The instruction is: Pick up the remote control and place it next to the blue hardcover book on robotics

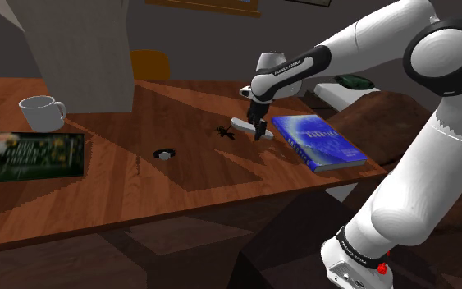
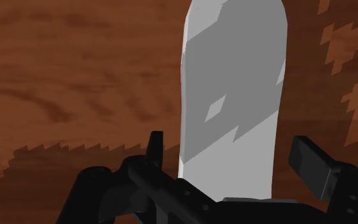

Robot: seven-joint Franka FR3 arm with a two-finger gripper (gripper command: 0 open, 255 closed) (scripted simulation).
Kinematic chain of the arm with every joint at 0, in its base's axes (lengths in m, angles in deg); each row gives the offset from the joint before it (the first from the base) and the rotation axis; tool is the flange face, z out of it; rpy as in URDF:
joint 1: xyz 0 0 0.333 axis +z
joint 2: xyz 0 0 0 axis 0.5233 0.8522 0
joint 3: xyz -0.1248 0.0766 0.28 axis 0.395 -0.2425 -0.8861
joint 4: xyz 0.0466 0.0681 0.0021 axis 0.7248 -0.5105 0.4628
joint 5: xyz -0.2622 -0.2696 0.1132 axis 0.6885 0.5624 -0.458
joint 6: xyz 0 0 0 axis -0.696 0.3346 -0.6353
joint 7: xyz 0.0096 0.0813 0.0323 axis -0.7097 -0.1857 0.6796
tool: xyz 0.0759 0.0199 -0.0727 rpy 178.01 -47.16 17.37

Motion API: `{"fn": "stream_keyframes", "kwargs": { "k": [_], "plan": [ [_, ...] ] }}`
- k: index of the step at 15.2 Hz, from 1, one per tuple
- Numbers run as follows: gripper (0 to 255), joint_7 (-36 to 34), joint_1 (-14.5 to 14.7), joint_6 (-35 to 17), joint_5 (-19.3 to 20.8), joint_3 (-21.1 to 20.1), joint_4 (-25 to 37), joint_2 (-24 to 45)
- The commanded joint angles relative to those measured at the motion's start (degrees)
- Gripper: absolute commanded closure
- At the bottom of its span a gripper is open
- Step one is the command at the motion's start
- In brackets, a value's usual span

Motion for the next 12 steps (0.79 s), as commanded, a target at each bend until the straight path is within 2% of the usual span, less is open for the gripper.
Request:
{"fn": "stream_keyframes", "kwargs": {
  "k": [1, 5, 12],
  "plan": [
    [0, 0.1, -0.06, 0.11, 0.02, 0.05, 0.01, -0.07],
    [0, -0.56, -0.02, 7.18, 0.95, 0.14, 3.4, -3.82],
    [0, -0.56, -0.03, 7.18, 0.95, 0.13, 3.4, -3.82]
  ]
}}
